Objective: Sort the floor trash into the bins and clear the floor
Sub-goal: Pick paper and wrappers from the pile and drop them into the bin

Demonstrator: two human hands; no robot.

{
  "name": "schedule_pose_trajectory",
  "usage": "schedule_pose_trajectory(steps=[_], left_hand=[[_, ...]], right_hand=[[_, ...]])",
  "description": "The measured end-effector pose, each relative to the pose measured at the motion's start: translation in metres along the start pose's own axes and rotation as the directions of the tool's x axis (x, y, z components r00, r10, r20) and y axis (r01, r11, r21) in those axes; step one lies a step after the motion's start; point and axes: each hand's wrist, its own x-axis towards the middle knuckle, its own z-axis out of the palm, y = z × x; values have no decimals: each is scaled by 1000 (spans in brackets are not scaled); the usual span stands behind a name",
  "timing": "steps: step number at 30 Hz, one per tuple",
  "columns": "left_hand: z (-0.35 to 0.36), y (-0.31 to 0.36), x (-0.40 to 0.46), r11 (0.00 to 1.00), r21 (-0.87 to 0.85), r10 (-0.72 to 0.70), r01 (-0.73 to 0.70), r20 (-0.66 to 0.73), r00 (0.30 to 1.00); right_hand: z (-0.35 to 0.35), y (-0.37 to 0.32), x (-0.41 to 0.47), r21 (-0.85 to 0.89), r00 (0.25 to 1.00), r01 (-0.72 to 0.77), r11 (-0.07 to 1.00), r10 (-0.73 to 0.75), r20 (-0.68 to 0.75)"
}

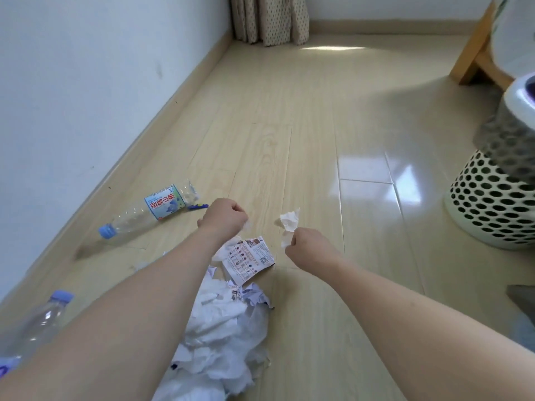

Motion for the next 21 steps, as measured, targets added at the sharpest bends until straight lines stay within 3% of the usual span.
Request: schedule_pose_trajectory(steps=[3, 9, 14, 18, 21], left_hand=[[-32, 26, -25, 959, -283, -24, 32, 30, 999], [-72, 111, -91, 918, -397, 31, 23, 128, 991], [-36, 203, -163, 914, -403, 148, -44, 232, 961], [20, 282, -227, 897, -417, 302, -148, 334, 893], [72, 326, -263, 896, -391, 372, -212, 399, 838]], right_hand=[[-33, -5, -27, 33, 999, 5, 999, -4, -38], [-124, -11, -103, 26, 990, 53, 998, -50, -131], [-211, 48, -185, -25, 983, -79, 997, 74, -170], [-267, 129, -243, -19, 949, -213, 977, 202, -244], [-285, 180, -274, 31, 921, -333, 942, 332, -204]])
